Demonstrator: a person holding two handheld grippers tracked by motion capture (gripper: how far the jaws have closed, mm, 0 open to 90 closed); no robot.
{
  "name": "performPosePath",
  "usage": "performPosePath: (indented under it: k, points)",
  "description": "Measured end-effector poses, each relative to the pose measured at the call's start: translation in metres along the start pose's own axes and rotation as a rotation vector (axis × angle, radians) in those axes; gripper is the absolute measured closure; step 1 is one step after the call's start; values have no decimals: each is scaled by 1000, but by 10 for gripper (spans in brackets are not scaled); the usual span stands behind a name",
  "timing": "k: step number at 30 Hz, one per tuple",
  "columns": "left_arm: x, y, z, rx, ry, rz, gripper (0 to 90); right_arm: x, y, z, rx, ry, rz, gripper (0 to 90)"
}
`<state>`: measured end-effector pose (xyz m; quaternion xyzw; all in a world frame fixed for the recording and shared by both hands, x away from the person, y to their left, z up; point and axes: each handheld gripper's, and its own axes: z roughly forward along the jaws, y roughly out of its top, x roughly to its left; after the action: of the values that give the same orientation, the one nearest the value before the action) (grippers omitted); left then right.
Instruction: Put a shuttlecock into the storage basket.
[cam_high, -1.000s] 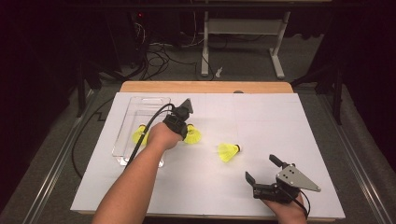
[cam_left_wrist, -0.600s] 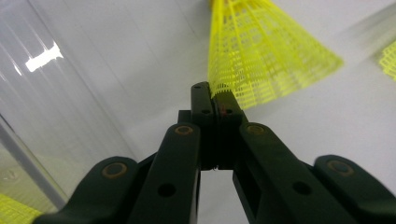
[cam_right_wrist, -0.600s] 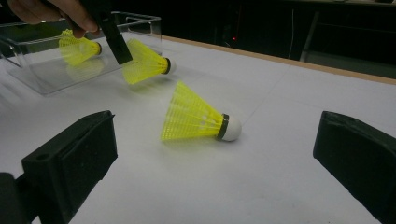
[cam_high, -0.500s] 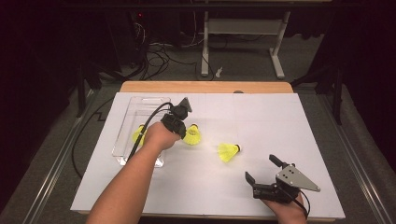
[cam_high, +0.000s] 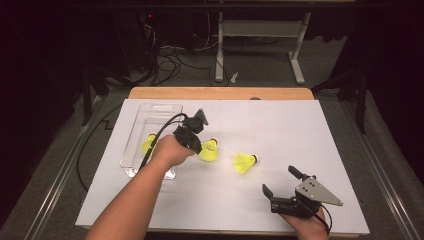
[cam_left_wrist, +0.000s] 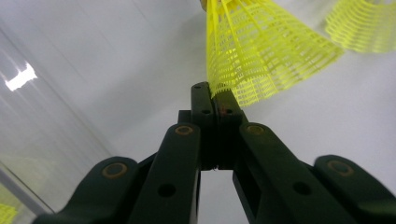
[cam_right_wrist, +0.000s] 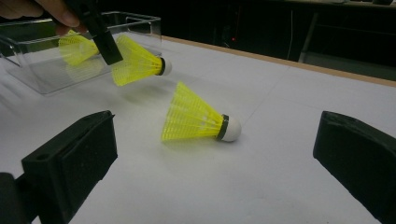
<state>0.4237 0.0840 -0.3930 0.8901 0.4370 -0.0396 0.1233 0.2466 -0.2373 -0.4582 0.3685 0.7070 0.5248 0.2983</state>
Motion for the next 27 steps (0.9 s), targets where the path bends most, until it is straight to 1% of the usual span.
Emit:
performPosePath:
  k: [5,6,7,8,10,13,14,16,17,21,27]
  points:
    - [-2,-8,-8,-12,-15,10,896,1,0,1,4,0,-4,1]
    - [-2,-10,-10,-17,-7,13,896,1,0,1,5,0,-5,1]
    - [-1,-12,-12,-27,-8,11,897,1,0,1,6,0,-5,1]
    - [-1,-15,-14,-30,-25,9,897,1,0,1,6,0,-6,1]
    - [0,-18,-17,-29,-17,14,897,1,0,1,7,0,-7,1]
    - [1,-22,-24,-34,-30,15,897,1,0,2,7,-1,-7,1]
    - [1,-24,-26,-29,-40,18,896,2,0,2,8,-1,-7,1]
    - [1,-26,-29,-31,-38,23,897,2,0,2,9,-1,-10,1]
    - [0,-27,-30,-30,-46,26,897,2,0,2,10,-1,-10,1]
    - [-4,-30,-33,-12,-45,54,896,2,0,3,12,0,-14,1]
    - [-6,-33,-39,-19,-55,60,895,2,0,3,13,0,-16,1]
